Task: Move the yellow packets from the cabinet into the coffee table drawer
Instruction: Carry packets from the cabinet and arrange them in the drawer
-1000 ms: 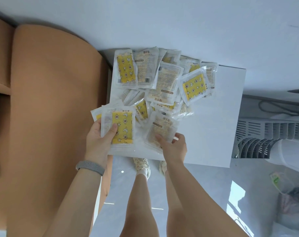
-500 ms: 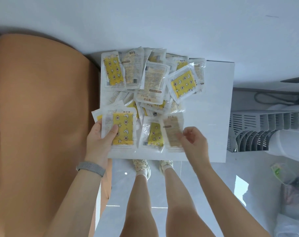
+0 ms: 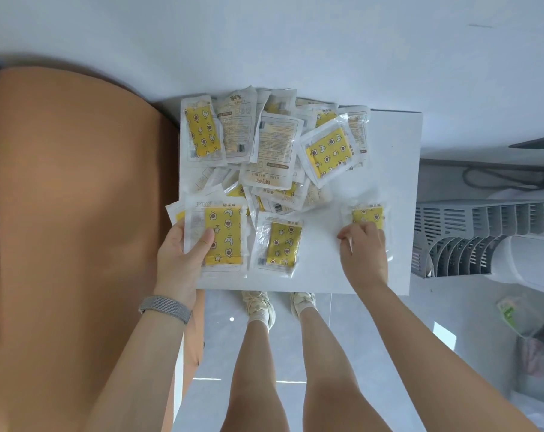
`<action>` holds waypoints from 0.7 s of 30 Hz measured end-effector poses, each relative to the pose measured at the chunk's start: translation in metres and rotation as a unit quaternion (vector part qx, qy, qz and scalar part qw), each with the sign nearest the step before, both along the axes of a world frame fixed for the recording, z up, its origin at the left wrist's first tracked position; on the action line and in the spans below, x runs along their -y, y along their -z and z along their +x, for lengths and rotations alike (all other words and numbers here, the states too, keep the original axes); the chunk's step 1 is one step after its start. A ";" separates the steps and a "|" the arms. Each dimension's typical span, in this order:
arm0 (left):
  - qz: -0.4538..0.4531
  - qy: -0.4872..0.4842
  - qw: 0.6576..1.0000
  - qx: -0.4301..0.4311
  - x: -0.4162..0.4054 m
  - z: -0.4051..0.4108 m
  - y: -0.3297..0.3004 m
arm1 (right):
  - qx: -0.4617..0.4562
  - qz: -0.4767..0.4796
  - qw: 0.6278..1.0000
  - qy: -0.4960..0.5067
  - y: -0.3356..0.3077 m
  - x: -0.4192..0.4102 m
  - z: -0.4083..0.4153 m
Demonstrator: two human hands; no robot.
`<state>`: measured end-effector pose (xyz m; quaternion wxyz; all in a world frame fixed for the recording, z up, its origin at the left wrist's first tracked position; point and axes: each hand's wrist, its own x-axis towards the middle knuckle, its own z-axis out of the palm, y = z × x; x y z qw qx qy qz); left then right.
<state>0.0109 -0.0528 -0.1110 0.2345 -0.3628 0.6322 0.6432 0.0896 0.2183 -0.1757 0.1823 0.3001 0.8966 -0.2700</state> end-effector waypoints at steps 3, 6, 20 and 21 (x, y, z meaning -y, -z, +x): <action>-0.002 0.000 1.000 0.001 0.001 0.003 0.000 | -0.035 0.013 0.996 0.080 -0.003 0.015 -0.005; 0.003 -0.005 1.000 0.002 0.002 0.005 0.000 | -0.089 0.016 0.988 0.125 -0.018 0.049 -0.016; -0.007 -0.003 1.000 0.004 0.003 0.006 -0.002 | 0.090 -0.068 0.988 0.105 -0.006 0.106 -0.037; -0.003 -0.006 1.000 0.005 0.002 0.006 -0.002 | 0.073 -0.075 0.990 0.094 -0.007 0.103 -0.034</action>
